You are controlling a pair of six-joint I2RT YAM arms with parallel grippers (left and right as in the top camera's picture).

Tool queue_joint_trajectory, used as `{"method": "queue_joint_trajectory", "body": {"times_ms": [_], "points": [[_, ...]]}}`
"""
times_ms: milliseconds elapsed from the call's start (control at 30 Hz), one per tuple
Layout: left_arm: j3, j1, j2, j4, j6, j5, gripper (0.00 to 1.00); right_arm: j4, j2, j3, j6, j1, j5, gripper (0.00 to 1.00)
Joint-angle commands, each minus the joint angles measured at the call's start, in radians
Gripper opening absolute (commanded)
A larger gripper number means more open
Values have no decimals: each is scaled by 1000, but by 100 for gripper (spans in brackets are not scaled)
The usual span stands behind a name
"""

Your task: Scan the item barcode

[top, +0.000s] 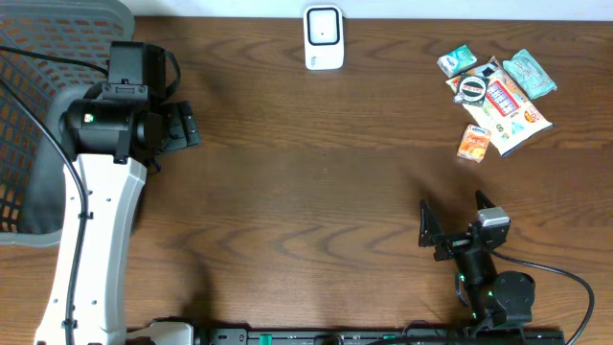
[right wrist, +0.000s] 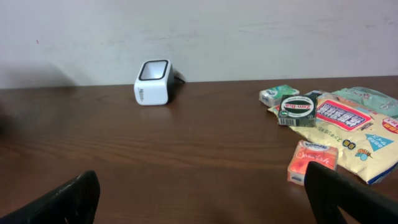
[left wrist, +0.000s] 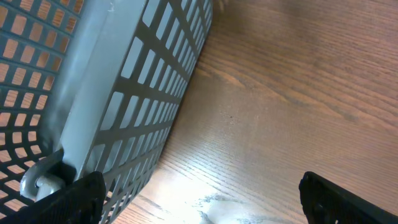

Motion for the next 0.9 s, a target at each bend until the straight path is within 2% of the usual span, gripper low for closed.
{"method": "queue_joint_trajectory", "body": {"times_ms": [0, 867], "points": [[9, 5, -7, -4, -6, -17, 98, -5, -7, -2, -19, -7, -7, 99], [9, 5, -7, -4, -6, -17, 98, -7, -7, -1, -33, -26, 5, 99]]}}
